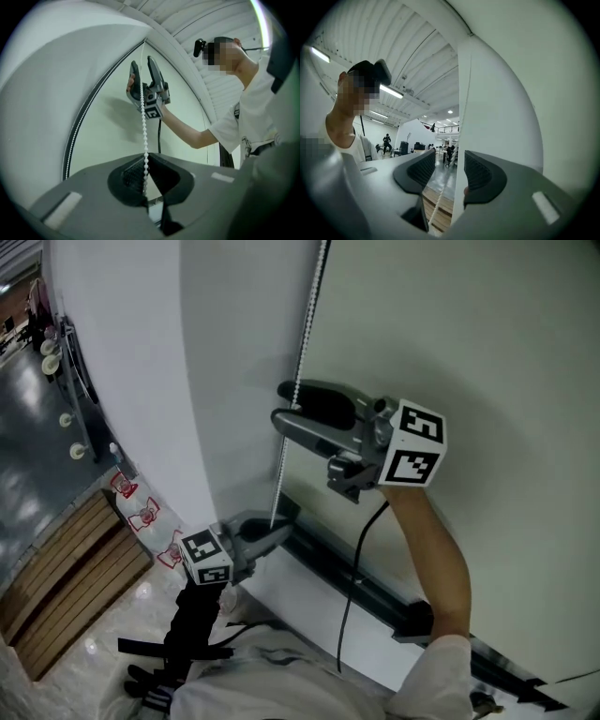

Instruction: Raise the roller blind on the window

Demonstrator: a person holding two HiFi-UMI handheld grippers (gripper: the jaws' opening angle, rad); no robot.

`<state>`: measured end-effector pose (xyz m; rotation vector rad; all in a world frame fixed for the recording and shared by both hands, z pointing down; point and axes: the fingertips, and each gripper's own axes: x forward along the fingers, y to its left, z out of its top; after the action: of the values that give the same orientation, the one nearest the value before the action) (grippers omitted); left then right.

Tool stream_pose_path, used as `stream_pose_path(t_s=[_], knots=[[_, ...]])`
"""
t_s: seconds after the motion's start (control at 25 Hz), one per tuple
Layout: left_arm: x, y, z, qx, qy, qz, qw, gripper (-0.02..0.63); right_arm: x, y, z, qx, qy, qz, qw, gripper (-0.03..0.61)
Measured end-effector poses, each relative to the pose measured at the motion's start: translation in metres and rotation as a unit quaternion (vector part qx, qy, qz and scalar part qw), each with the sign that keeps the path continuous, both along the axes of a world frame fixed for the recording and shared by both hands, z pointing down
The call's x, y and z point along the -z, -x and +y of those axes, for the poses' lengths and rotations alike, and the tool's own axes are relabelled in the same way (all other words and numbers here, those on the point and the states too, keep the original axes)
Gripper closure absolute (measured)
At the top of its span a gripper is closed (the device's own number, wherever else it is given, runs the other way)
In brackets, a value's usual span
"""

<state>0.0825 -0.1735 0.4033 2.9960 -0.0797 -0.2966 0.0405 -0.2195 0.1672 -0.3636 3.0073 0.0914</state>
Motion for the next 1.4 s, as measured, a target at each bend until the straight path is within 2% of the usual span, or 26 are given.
stream_pose_path(t_s=[0.28,0.48,0.6,0.68,0.96,1.2,1.4], knots=[[-0.002,0.002,0.0,0.002,0.004,0.001,1.0,0.615,0.073,-0.001,-0.003,0.002,-0.055,-0.006,0.998,0.431],[-0.002,0.002,-0.001,0.006,0.007,0.006,0.9999,0.615,0.098,0.003,-0.003,0.004,-0.072,-0.014,0.997,0.451],[0.0,0.002,-0.001,0.009,0.009,0.01,0.9999,0.615,0.104,0.0,-0.001,-0.001,-0.077,-0.021,0.997,0.496],[0.0,0.002,-0.002,0.009,0.009,0.011,0.9999,0.615,0.105,-0.003,-0.002,-0.008,-0.075,-0.025,0.997,0.561],[-0.005,0.003,-0.001,0.005,0.009,0.013,0.9999,0.615,0.099,-0.005,0.001,0.0,-0.027,-0.021,0.999,0.569],[-0.02,0.005,0.004,-0.003,0.011,0.011,0.9999,0.615,0.084,-0.001,0.013,0.001,-0.034,0.0,0.999,0.572],[-0.028,0.007,0.006,-0.008,0.011,0.01,0.9999,0.615,0.074,0.002,0.018,0.004,-0.03,-0.005,1.0,0.572]])
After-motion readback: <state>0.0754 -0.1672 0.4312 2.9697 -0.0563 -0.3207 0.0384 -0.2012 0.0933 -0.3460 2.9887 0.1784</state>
